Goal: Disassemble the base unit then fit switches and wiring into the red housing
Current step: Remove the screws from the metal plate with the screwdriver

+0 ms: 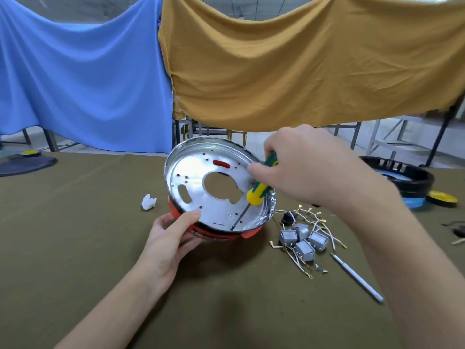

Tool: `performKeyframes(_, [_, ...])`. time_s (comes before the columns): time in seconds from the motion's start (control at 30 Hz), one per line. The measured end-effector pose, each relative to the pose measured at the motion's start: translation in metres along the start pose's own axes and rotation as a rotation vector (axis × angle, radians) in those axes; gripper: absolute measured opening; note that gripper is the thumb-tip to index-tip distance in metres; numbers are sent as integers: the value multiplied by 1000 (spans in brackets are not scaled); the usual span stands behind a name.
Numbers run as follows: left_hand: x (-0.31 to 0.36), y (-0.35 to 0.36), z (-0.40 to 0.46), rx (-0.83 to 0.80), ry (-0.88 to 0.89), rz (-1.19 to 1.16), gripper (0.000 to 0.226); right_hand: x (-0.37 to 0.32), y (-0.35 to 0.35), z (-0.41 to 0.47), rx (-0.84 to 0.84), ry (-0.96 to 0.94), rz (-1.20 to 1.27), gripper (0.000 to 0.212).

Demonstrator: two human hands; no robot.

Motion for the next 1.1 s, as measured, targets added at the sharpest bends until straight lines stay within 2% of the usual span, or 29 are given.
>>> performKeyframes(0.1, [3, 0, -3, 8, -12, -1, 77, 3, -3, 2, -16, -69, 166, 34])
performKeyframes(0.2, [5, 2, -9, -45, -56, -14, 68, 5, -13, 3, 107, -177, 373, 18])
performKeyframes(0.3, [5, 7, -13, -97, -103, 21, 60, 4, -13, 5, 132, -219, 508, 19])
performKeyframes(0.43, [1, 9, -15, -129, -142, 111, 39, 1, -5, 8, 87, -162, 441, 20])
performKeyframes(0.67, [-1, 7, -13, -87, -166, 69, 48, 1, -4, 5, 129, -52, 102, 40])
performKeyframes(0.73, [-1, 7, -13, -80, -166, 60, 47, 0, -3, 3, 92, -86, 147, 39])
performKeyframes(0.87, [-1, 9, -13, -93, -163, 64, 42, 3, -8, 0, -111, -190, 443, 18])
performKeyframes(0.97, [-2, 8, -12, -91, -159, 63, 40, 5, -11, 0, -79, -214, 478, 15])
performKeyframes(1.1, [-3, 7, -10, -91, -156, 62, 43, 2, -17, -2, -21, -142, 340, 22])
Point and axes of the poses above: each hand's wrist, its own z-axis towards the middle knuckle, its own y-axis out of the palm, x = y × z, the point moved 3 cm from there along z, towards the middle knuckle, and after that the axes turned 5 degrees about -y, right-handed, at the moved point
